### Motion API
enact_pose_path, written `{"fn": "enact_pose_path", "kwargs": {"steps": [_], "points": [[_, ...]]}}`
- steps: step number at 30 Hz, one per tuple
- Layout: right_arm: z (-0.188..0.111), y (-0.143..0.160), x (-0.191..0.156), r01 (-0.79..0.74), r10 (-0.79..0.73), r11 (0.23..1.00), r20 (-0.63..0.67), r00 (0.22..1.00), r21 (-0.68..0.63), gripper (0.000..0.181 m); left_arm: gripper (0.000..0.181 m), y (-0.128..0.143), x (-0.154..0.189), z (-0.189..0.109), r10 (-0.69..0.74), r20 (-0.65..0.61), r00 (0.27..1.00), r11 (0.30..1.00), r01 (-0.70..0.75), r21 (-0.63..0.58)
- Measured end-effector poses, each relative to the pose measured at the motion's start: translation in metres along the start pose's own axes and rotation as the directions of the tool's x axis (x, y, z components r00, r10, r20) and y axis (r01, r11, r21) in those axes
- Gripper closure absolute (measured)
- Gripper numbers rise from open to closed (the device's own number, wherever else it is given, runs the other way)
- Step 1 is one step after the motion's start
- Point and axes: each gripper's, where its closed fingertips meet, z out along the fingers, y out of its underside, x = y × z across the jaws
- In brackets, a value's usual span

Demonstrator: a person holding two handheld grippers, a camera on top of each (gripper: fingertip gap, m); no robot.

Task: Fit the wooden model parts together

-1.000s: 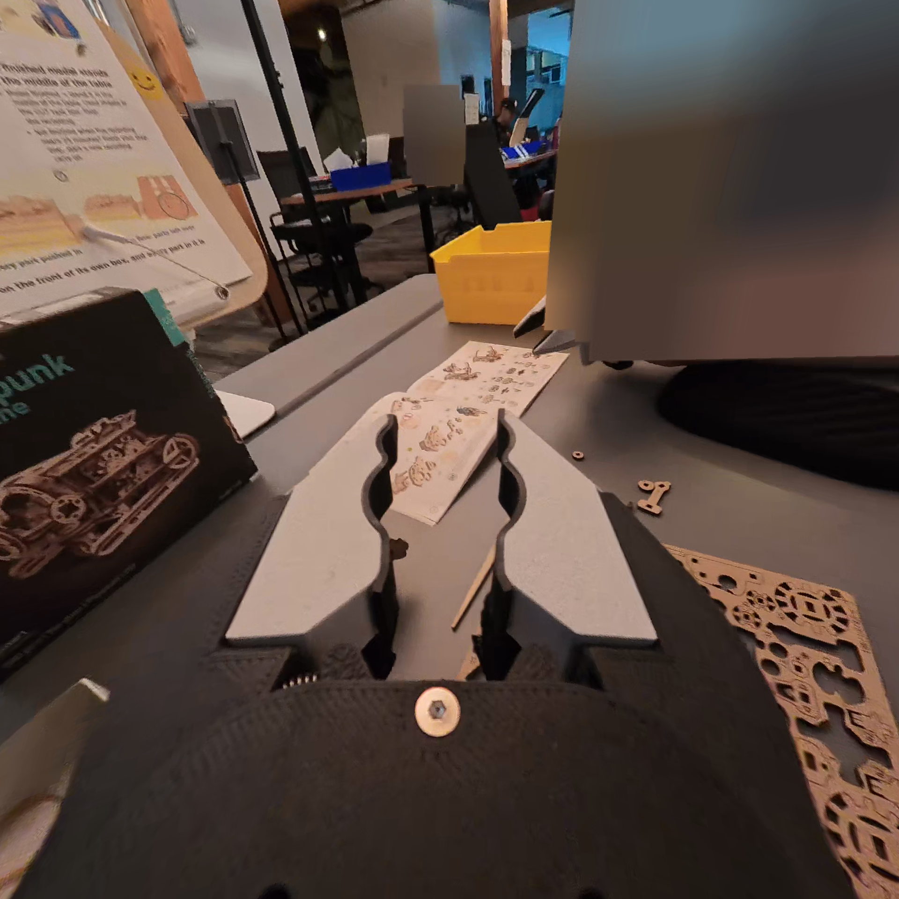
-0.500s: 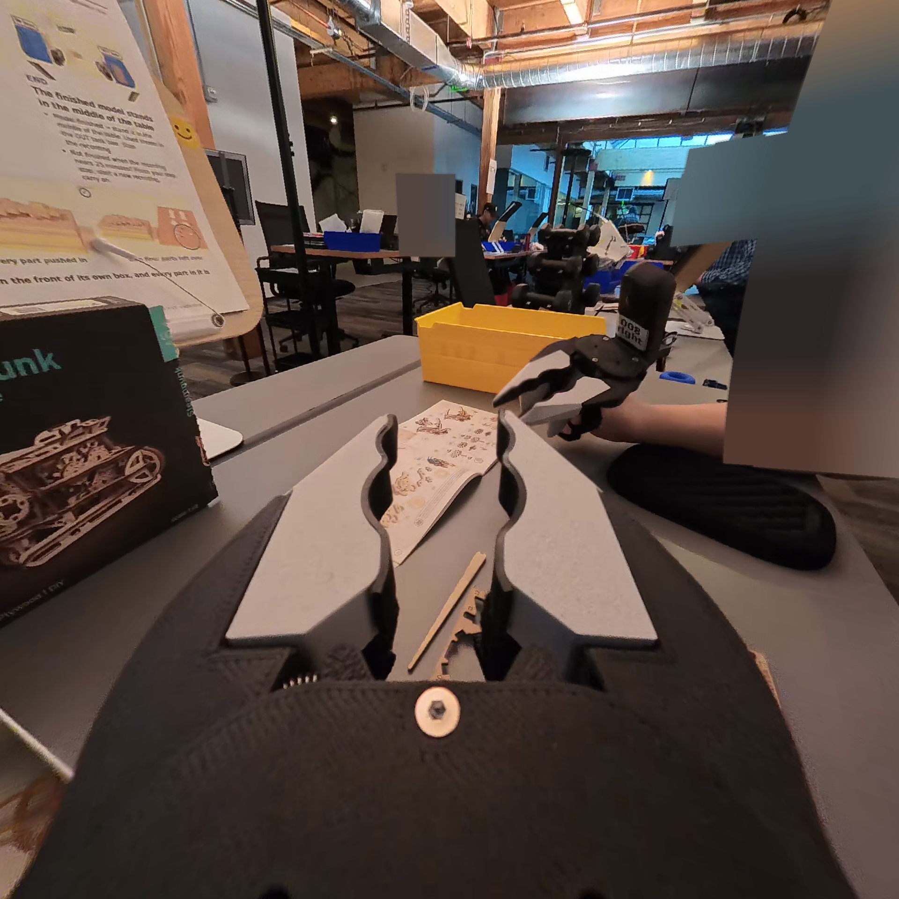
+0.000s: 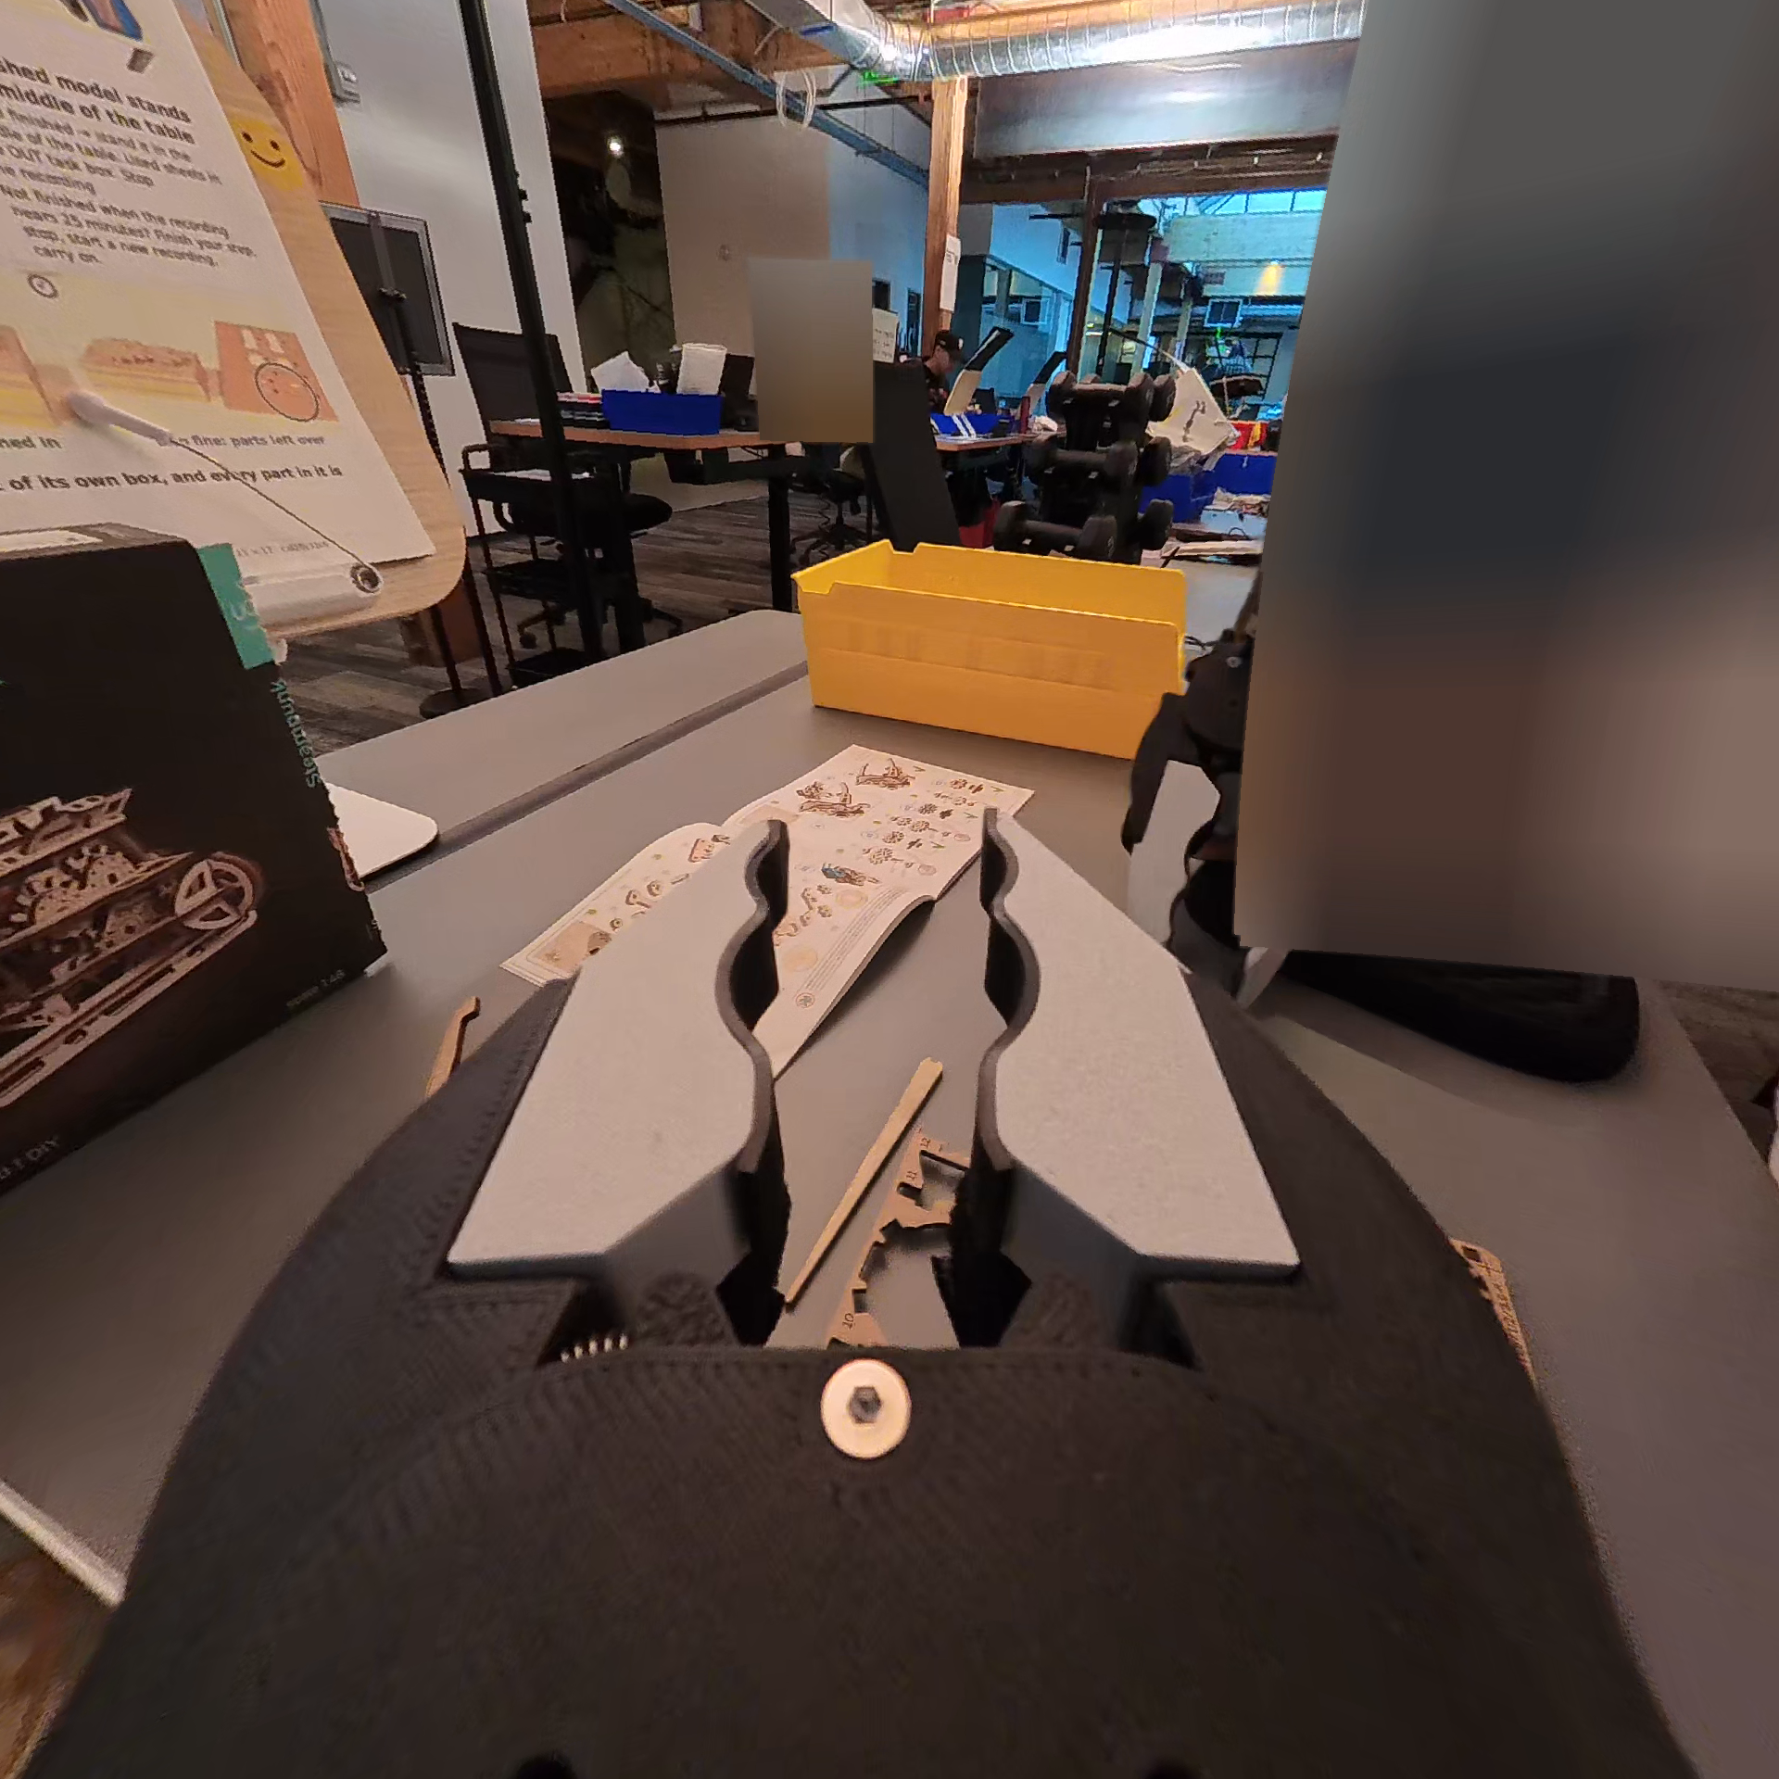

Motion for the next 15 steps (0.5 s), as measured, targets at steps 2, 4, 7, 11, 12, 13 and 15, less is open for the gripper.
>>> {"fn": "enact_pose_path", "kwargs": {"steps": [2, 4, 7, 11, 12, 13, 15], "points": [[0.004, -0.005, -0.005, 0.039, -0.039, 0.999, -0.004, 0.999, -0.001, 0.157, 0.143, 0.000, 0.000, 0.000, 0.002, 0.002, 1.000, 1.000, -0.002, -0.001], [0.009, -0.011, -0.007, 0.051, -0.051, 0.999, -0.004, 0.999, -0.003, 0.158, 0.143, 0.000, 0.001, 0.001, 0.001, 0.001, 1.000, 1.000, -0.001, -0.006], [0.017, -0.017, -0.001, -0.003, 0.003, 1.000, -0.014, 1.000, -0.013, 0.160, 0.143, 0.000, 0.002, 0.002, -0.005, -0.003, 1.000, 1.000, 0.005, -0.004], [0.026, -0.006, -0.002, -0.065, 0.066, 0.991, 0.007, 0.998, -0.121, 0.162, 0.145, -0.010, 0.002, 0.000, 0.012, 0.018, 1.000, 0.999, -0.013, 0.043], [0.027, -0.006, -0.002, -0.088, 0.090, 0.988, 0.016, 0.996, -0.124, 0.166, 0.145, -0.011, 0.003, -0.001, 0.012, 0.013, 1.000, 0.999, -0.013, 0.044], [0.027, -0.006, -0.005, -0.097, 0.103, 0.986, 0.041, 0.994, -0.132, 0.177, 0.145, -0.012, 0.004, -0.002, 0.011, 0.011, 1.000, 0.999, -0.012, 0.044], [0.028, -0.008, -0.006, -0.066, 0.072, 0.989, 0.046, 0.996, -0.133, 0.177, 0.145, -0.012, 0.005, -0.001, 0.007, 0.007, 1.000, 0.999, -0.007, 0.046]]}}
